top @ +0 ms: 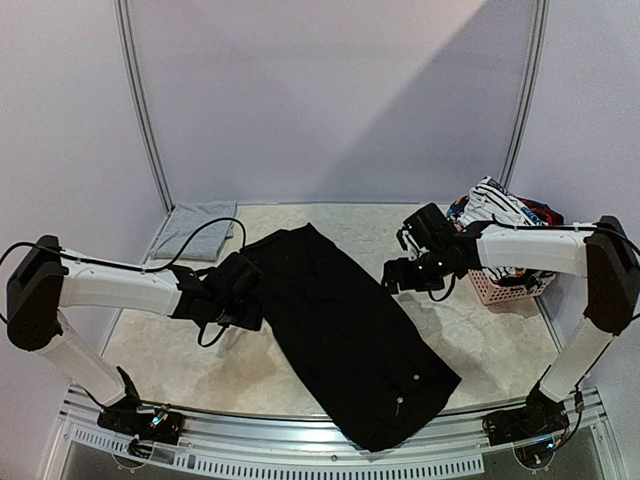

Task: Fold and stack the mixed laundry pile
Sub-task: Rotate the rectangle-folded shirt at the center of the board.

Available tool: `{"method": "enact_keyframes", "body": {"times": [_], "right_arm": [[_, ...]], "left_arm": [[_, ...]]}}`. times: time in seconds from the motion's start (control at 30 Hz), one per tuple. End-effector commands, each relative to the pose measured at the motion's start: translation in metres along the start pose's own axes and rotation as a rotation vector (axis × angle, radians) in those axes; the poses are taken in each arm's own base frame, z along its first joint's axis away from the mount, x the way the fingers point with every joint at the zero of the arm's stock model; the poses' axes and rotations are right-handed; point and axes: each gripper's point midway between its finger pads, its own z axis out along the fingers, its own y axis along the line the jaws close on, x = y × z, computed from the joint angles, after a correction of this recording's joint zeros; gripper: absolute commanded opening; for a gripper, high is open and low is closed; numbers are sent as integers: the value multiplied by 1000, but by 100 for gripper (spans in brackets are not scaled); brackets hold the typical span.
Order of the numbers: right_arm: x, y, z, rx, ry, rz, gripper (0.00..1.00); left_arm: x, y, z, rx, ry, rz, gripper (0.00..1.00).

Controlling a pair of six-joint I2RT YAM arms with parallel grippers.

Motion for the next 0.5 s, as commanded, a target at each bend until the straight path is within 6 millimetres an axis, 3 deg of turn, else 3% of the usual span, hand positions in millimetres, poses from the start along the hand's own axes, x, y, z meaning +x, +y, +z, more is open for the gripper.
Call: {"method": "enact_keyframes", "body": {"times": [0.0,0.17,0.33,0.47], "right_arm": [[-15,32,25,-219,48,-78,84],[-18,21,56,-259,107,-57,79],[-3,8,82,-266,179,-34,73],[8,9,87,-288,201,-37,63]], "left_arm": [[-1,-1,4,48,-39,-80,63],[-7,-4,9,109,-67,-124,62],[-6,2,16,138,-71,-193,66],[-13,3,27,197,-88,-251,66]]}}
